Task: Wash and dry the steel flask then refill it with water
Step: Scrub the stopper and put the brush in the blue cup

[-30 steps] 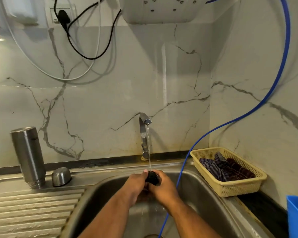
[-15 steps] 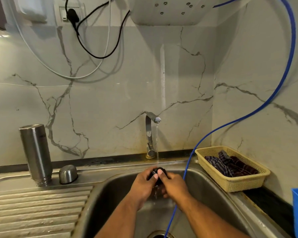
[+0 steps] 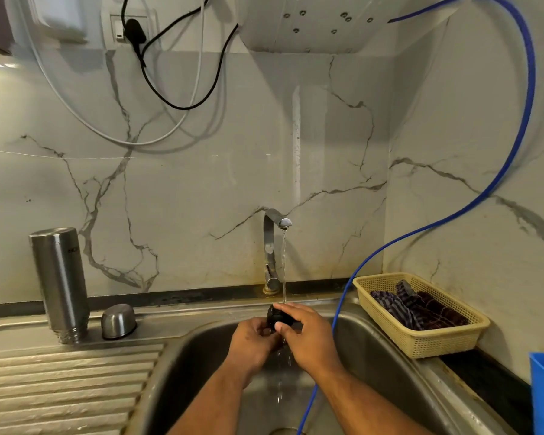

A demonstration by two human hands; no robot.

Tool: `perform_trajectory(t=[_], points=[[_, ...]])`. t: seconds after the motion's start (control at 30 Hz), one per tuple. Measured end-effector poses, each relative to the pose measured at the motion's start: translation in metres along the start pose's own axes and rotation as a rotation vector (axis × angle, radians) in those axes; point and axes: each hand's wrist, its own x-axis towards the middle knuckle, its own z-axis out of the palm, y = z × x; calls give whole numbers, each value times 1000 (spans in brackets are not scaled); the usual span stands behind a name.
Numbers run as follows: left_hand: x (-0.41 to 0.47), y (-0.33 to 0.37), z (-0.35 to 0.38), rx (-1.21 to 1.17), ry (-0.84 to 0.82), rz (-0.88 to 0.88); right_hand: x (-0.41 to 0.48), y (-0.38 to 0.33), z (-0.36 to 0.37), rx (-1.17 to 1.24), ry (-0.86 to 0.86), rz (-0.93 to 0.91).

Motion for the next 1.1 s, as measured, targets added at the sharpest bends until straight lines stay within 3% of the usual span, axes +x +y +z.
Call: perform_trajectory(t=[0.23,0.43,0.73,0.93,1.1], points=[[-1,11,7,44,228,42,2,0,-1,32,85,88],[-4,19,9,113,65,176,8,-10,0,159,102,256],[7,8,16,128,13,81,10,-5,8,122,-29,172],[21,17,22,-99,131,-104,15,-3,7,6,-77,-17],[19,12,16,-261,172,-285,17,-2,15,-90,-127,-25]])
